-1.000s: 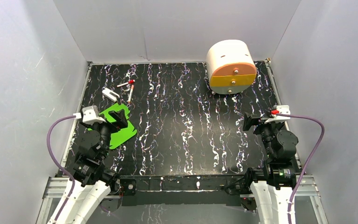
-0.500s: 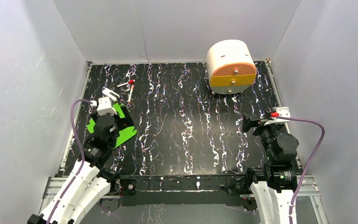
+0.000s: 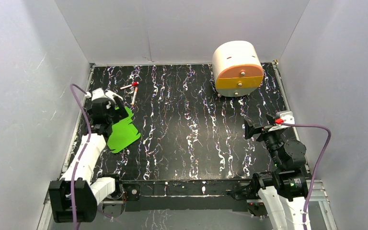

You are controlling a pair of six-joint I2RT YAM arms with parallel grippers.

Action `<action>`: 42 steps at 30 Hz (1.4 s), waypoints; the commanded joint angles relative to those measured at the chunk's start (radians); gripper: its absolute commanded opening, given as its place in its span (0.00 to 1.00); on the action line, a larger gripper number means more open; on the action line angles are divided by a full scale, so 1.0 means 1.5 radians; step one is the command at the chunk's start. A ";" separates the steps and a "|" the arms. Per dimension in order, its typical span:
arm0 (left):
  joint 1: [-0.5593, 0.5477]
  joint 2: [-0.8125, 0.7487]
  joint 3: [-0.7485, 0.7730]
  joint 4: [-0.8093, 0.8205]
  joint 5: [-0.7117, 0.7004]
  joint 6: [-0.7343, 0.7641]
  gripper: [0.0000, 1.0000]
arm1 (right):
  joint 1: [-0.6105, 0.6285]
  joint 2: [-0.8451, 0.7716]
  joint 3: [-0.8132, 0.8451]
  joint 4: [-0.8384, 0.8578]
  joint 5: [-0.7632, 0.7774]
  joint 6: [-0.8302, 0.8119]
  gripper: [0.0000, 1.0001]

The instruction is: Fold the paper box

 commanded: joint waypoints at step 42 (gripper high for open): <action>0.418 0.355 0.065 0.008 0.171 -0.133 0.60 | 0.038 0.002 0.001 0.029 -0.024 -0.013 0.99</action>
